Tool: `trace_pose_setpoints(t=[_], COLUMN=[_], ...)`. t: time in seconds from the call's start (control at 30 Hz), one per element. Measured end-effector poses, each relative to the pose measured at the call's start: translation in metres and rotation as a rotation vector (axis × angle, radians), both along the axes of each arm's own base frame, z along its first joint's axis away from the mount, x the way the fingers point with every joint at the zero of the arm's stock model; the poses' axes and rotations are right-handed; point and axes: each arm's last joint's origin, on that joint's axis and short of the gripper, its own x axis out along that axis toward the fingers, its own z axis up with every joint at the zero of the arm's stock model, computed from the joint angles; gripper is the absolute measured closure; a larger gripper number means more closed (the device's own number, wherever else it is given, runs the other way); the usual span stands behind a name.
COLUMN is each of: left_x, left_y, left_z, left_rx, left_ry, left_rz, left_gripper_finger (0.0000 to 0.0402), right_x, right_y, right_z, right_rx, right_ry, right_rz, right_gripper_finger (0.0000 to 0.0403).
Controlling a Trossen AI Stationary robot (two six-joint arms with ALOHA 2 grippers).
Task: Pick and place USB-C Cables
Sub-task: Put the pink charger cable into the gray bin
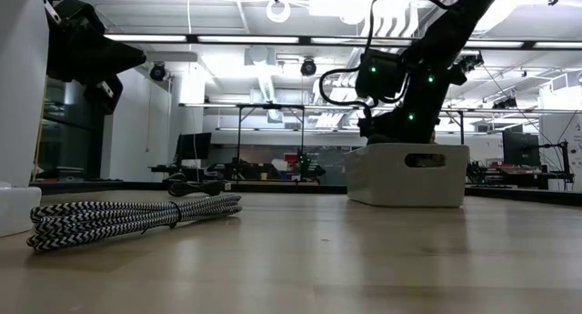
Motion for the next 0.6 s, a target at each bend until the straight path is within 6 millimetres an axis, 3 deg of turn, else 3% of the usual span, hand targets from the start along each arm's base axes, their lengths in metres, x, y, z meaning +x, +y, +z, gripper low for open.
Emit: trace_pose_setpoints(t=[0.33,0.6], left_x=[0.0000,0.0000], left_y=[0.0000,0.0000], left_z=[0.0000,0.0000], left_rx=[0.000,0.000], left_ry=[0.000,0.000], left_rz=[0.000,0.000], left_gripper_finger=[0.0401,0.0401], right_x=[-0.0002,-0.0005], right_y=[0.0002,0.0000], right_z=[-0.0002,-0.0003], right_rx=[0.005,0.004], right_ry=[0.001,0.002], right_rz=[0.002,0.000], right_gripper_finger=[0.0339,0.0279])
